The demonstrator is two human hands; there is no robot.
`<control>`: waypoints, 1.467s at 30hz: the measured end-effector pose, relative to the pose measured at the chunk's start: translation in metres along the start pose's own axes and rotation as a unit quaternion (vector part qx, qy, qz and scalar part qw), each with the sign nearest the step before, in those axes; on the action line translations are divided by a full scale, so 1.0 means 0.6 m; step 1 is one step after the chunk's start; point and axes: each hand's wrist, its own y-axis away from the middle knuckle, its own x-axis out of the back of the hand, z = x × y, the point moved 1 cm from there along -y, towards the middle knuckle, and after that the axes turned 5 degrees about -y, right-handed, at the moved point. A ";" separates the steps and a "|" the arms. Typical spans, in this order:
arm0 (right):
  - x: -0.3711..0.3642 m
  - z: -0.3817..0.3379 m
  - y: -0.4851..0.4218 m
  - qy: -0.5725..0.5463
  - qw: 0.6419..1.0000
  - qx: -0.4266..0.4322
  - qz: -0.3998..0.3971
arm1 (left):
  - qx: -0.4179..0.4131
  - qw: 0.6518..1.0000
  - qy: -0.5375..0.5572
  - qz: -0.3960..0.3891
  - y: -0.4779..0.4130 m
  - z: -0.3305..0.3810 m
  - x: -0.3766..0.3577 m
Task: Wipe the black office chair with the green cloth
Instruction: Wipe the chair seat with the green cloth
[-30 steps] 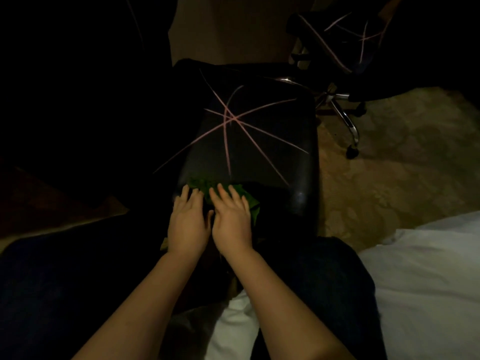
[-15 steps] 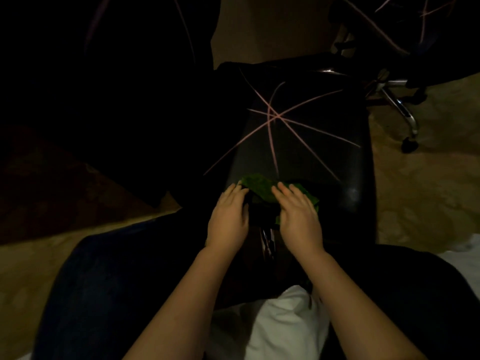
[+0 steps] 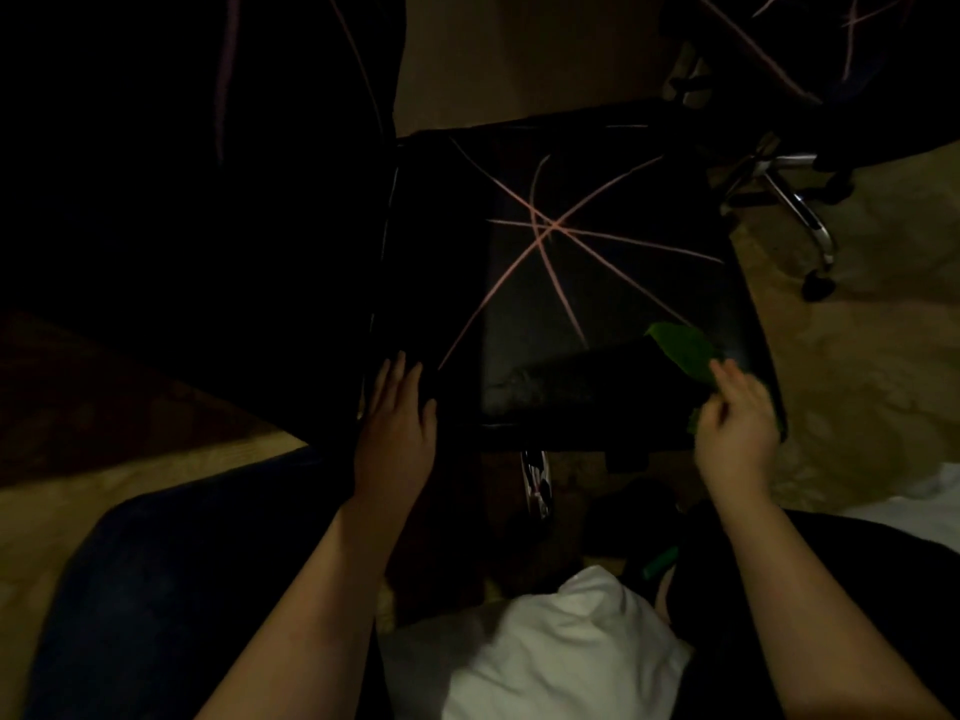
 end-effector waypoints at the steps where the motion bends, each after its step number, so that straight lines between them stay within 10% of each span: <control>1: 0.001 0.002 -0.004 0.001 1.000 -0.015 0.008 | 0.008 1.000 -0.003 -0.007 0.000 0.000 -0.002; 28: -0.214 -0.242 0.114 0.008 0.966 0.190 -0.175 | 0.050 0.999 0.018 -0.005 -0.001 0.015 -0.011; 44: -0.148 -0.163 0.062 -0.041 0.980 0.156 -0.115 | 0.031 0.998 0.050 0.010 0.005 0.006 -0.014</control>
